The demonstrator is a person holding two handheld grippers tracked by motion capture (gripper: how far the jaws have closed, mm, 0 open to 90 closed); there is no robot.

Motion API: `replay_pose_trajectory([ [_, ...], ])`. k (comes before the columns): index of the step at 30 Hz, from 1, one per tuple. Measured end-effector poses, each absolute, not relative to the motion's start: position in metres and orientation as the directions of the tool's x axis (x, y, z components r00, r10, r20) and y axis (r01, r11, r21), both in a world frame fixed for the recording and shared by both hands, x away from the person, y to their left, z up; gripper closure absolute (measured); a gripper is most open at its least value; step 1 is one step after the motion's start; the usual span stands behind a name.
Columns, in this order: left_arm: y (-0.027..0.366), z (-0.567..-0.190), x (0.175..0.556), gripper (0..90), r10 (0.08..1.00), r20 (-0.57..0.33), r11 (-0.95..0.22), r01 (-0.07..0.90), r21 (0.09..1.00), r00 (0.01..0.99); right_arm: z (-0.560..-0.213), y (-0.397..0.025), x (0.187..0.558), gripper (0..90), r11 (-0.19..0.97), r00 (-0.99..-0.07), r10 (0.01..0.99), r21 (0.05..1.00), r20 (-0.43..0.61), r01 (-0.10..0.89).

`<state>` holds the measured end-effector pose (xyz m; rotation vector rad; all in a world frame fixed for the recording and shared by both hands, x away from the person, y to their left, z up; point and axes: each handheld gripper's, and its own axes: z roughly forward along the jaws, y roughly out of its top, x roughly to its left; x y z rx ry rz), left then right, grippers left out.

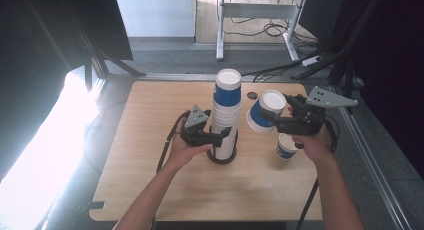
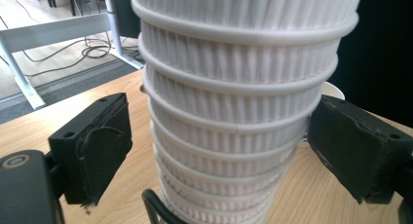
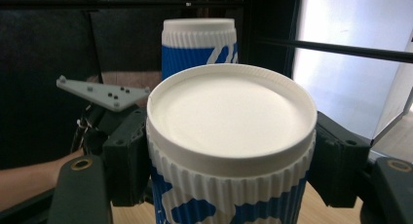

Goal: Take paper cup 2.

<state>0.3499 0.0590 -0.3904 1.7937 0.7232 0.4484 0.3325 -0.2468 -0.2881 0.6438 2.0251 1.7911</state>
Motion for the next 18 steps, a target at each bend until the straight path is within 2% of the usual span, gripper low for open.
replay_pose_trajectory([
  [18,0.084,-0.411,0.303,10.0,0.626,-0.034,-0.228,0.226,0.947,0.779,-0.334,-0.229,0.316,27.7,0.116,-0.854,0.519,0.988,0.028,0.103],
])
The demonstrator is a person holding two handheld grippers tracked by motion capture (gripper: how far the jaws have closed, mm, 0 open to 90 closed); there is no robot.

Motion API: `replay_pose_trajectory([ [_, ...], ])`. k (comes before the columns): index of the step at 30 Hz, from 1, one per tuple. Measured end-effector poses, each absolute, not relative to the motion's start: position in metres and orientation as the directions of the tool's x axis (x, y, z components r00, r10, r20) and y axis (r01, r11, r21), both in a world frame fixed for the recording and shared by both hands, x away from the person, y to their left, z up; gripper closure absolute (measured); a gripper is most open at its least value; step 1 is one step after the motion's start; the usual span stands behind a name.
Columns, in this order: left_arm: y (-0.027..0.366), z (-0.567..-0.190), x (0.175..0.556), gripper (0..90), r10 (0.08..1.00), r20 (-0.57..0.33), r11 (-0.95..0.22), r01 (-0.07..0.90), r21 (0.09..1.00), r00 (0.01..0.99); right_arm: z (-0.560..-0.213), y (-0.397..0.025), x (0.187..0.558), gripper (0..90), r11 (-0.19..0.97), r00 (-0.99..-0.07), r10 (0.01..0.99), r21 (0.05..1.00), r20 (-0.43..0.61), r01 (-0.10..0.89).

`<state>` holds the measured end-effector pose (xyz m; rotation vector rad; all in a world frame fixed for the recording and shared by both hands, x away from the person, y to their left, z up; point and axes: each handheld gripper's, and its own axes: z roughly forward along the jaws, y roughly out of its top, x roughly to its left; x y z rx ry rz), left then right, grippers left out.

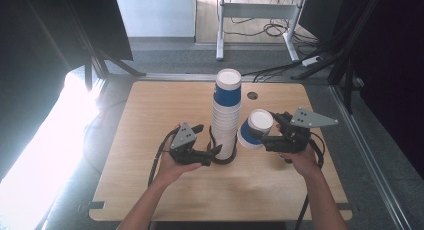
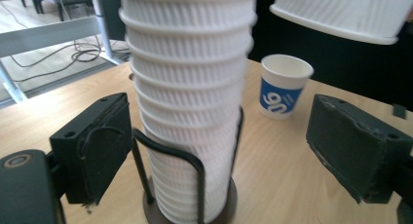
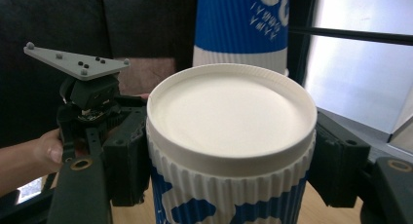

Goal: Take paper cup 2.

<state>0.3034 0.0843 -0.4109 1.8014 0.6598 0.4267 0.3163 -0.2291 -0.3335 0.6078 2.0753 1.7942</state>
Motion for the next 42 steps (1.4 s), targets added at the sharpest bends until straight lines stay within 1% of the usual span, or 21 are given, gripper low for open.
replay_pose_trajectory([
  [3,0.089,-0.416,0.296,10.0,0.622,-0.037,-0.231,0.228,0.946,0.782,-0.341,-0.226,0.312,27.7,0.114,-0.858,0.512,0.988,0.030,0.103],
  [8,0.100,-0.425,0.284,10.0,0.648,-0.037,-0.212,0.227,0.951,0.761,-0.355,-0.217,0.304,27.6,0.141,-0.864,0.503,0.986,0.009,0.093],
  [13,0.113,-0.433,0.280,10.4,0.652,-0.091,-0.165,0.258,0.952,0.752,-0.367,-0.208,0.297,27.6,0.146,-0.873,0.489,0.985,0.010,0.093],
  [15,0.115,-0.434,0.280,10.7,0.658,-0.081,-0.175,0.256,0.951,0.748,-0.372,-0.206,0.294,27.6,0.145,-0.874,0.485,0.985,0.012,0.094],
  [18,0.120,-0.436,0.278,10.8,0.650,-0.100,-0.161,0.265,0.951,0.753,-0.380,-0.203,0.291,27.6,0.149,-0.875,0.483,0.984,0.014,0.098],
  [29,0.117,-0.436,0.268,10.7,0.636,-0.108,-0.166,0.272,0.948,0.764,-0.405,-0.188,0.284,27.5,0.164,-0.882,0.471,0.980,0.022,0.112],
  [34,0.115,-0.436,0.267,10.7,0.630,-0.105,-0.174,0.271,0.947,0.770,-0.415,-0.184,0.284,27.5,0.144,-0.888,0.458,0.981,0.054,0.133],
  [36,0.115,-0.435,0.266,10.7,0.627,-0.105,-0.174,0.270,0.947,0.772,-0.418,-0.180,0.284,27.5,0.164,-0.885,0.463,0.978,0.042,0.132],
  [42,0.114,-0.437,0.263,10.3,0.610,-0.098,-0.195,0.268,0.943,0.786,-0.425,-0.169,0.286,27.5,0.170,-0.887,0.458,0.974,0.054,0.147],
])
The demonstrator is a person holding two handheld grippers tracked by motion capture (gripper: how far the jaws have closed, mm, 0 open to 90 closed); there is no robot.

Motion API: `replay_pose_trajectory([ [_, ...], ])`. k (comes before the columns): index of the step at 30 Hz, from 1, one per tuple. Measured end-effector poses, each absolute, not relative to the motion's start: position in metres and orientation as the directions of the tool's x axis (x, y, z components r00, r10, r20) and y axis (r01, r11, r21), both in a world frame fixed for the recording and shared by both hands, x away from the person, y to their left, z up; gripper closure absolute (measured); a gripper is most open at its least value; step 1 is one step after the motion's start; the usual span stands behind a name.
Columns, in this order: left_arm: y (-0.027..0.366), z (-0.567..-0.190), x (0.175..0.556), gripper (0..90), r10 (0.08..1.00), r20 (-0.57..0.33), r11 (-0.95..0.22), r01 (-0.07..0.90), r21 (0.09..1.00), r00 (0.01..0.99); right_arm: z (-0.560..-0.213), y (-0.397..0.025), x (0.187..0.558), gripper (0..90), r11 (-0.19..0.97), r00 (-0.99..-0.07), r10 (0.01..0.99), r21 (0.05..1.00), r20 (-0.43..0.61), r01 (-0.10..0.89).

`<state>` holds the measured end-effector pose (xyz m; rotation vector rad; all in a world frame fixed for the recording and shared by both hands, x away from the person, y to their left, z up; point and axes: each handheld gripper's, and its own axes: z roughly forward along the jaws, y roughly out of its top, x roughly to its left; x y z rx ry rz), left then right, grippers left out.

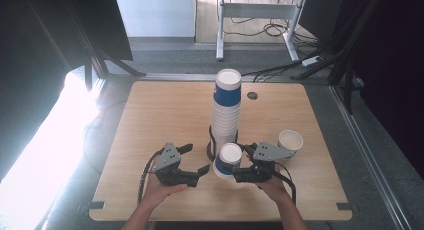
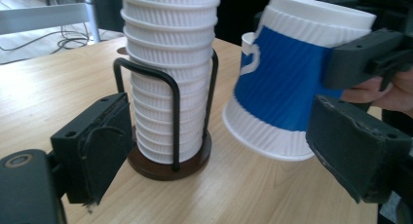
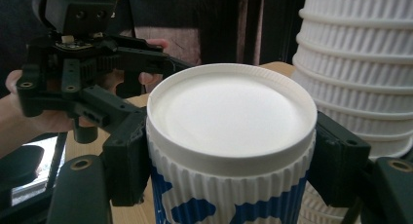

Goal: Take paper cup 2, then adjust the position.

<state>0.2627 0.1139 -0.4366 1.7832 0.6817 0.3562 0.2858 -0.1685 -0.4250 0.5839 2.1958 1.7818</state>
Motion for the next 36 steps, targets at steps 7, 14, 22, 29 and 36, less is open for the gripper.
replay_pose_trajectory([
  [7,0.108,-0.443,0.261,9.7,0.591,-0.088,-0.238,0.278,0.930,0.802,-0.431,-0.164,0.286,27.4,0.173,-0.880,0.472,0.972,0.058,0.157],
  [14,0.097,-0.447,0.257,7.4,0.566,-0.064,-0.278,0.264,0.924,0.822,-0.432,-0.166,0.287,27.5,0.149,-0.875,0.477,0.974,0.079,0.169],
  [22,0.076,-0.448,0.257,4.1,0.551,-0.031,-0.319,0.244,0.916,0.834,-0.432,-0.162,0.286,27.5,0.140,-0.875,0.478,0.976,0.080,0.166],
  [29,0.064,-0.452,0.261,4.1,0.555,-0.019,-0.325,0.238,0.915,0.832,-0.434,-0.156,0.285,27.4,0.144,-0.876,0.474,0.975,0.083,0.170],
  [36,0.056,-0.455,0.263,5.5,0.548,-0.008,-0.333,0.227,0.915,0.836,-0.433,-0.153,0.283,27.5,0.141,-0.884,0.460,0.975,0.088,0.170],
])
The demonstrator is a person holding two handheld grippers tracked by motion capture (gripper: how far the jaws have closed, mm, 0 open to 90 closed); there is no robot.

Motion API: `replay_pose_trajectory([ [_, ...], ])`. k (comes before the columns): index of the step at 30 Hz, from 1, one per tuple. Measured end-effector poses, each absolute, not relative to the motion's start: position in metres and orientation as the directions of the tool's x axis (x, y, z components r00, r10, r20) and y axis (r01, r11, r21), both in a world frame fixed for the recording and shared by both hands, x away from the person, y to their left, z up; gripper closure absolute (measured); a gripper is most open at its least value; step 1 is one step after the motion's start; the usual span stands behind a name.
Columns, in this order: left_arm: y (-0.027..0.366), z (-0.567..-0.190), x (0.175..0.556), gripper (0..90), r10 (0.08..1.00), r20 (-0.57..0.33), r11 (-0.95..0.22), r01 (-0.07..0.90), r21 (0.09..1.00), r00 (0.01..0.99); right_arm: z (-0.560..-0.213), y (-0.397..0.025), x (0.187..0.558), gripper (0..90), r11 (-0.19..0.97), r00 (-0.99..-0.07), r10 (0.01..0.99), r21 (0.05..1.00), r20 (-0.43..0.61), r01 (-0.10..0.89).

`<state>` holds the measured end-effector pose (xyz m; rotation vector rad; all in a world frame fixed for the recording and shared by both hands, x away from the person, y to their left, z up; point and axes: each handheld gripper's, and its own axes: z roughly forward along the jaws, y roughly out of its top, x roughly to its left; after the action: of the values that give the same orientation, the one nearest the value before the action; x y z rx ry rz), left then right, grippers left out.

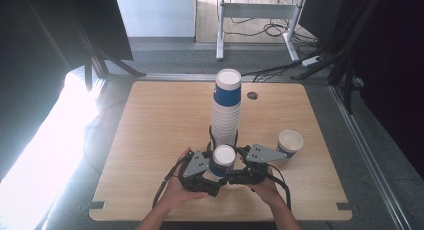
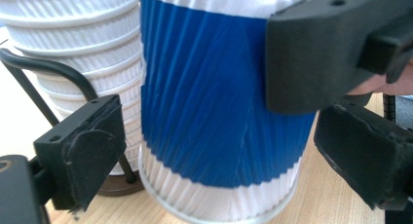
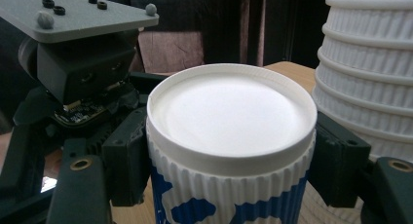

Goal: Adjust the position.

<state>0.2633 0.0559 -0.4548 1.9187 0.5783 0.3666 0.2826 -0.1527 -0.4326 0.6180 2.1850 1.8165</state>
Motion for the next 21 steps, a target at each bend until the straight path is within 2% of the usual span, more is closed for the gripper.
replay_pose_trajectory([
  [7,0.0536,-0.4585,0.2637,14.7,0.558,0.007,-0.329,0.213,0.920,0.830,-0.4322,-0.1536,0.2826,27.4,0.135,-0.883,0.461,0.976,0.093,0.173],
  [21,0.0515,-0.4619,0.2636,18.9,0.561,0.025,-0.358,0.215,0.909,0.828,-0.4350,-0.1546,0.2851,26.8,0.150,-0.882,0.460,0.970,0.104,0.193],
])
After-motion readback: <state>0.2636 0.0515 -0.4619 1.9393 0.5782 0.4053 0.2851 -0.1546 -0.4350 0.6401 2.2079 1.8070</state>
